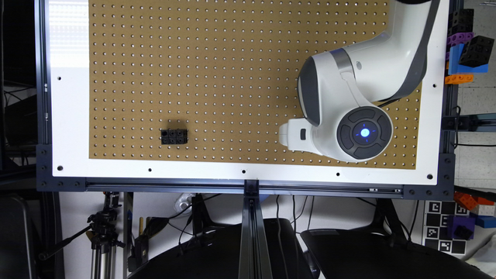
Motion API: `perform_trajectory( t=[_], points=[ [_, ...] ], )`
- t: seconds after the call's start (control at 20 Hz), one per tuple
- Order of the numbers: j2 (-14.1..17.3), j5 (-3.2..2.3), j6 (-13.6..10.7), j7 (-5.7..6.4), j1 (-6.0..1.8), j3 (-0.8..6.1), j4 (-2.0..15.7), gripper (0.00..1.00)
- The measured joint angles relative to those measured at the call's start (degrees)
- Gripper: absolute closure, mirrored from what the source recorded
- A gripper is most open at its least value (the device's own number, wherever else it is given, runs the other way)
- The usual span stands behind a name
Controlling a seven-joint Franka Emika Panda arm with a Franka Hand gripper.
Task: Pick up pink block.
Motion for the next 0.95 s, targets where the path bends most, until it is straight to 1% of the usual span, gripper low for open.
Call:
perform_trajectory(
  t=[0.35,0.6,0.8,0.95],
  points=[
    [-4.3,0.00,-4.7,0.00,0.00,0.00,-0.01,1.00],
    [-6.7,0.00,-7.2,0.02,0.00,0.00,-0.02,1.00],
    [-7.2,0.00,-7.5,0.03,0.00,0.00,0.00,1.00],
    [-8.2,0.00,-8.5,0.04,0.00,0.00,0.00,1.00]
  ],
)
